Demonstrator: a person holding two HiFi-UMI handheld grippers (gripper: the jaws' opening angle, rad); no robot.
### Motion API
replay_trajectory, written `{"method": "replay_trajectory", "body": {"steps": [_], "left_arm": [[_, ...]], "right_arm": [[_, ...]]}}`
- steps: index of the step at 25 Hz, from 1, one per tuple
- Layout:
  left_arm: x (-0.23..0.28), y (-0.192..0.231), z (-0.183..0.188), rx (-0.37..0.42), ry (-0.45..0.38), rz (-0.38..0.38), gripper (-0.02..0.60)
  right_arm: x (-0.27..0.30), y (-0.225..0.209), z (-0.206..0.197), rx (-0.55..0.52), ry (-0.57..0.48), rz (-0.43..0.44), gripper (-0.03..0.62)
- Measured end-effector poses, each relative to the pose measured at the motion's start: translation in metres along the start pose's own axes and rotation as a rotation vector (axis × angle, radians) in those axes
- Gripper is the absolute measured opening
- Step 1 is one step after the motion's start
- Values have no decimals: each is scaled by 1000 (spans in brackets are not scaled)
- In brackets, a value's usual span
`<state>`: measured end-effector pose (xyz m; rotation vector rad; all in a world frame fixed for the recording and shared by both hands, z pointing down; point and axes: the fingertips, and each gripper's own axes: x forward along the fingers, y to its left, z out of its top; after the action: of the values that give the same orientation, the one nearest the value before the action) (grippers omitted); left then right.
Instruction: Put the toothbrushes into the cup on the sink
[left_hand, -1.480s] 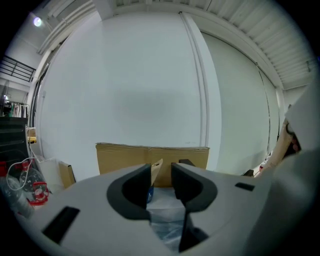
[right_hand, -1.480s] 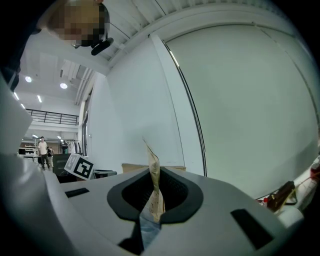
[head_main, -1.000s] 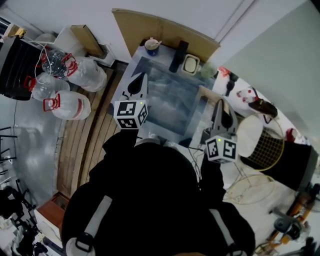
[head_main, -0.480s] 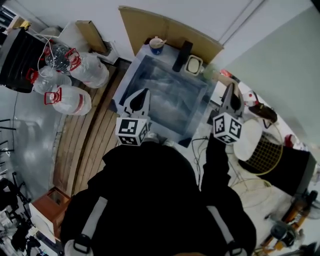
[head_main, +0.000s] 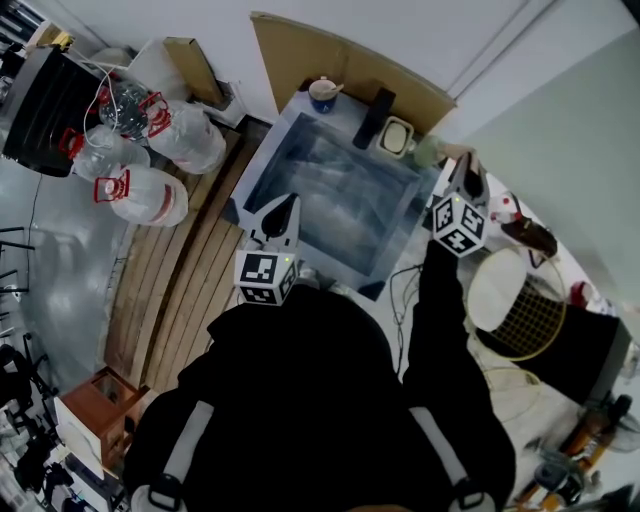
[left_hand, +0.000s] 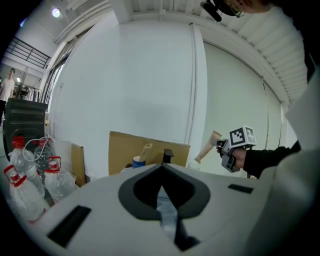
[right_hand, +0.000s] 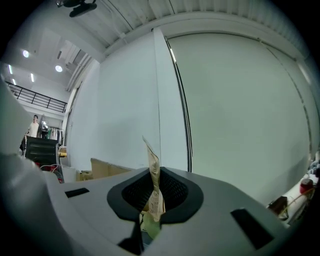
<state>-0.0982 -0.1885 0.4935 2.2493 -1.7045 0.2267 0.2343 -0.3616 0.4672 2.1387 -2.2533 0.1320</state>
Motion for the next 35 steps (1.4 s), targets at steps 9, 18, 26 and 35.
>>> {"method": "replay_trajectory", "body": {"steps": [9,18,26,35], "left_arm": [[0,-3,-6,-12,12,15,2],[-7,-7,-16,4,20,24,2],[-11,-3,-18,0,21,30,2],[-11,-13,-20,2,24,1,2]], "right_arm": [[33,-21,-52,69,93,-42,28],[45,-25,-88,44,192,-63,28],[48,-17,-107,45,285,-36,64],[34,-11,-83,28,223,20,163]]}}
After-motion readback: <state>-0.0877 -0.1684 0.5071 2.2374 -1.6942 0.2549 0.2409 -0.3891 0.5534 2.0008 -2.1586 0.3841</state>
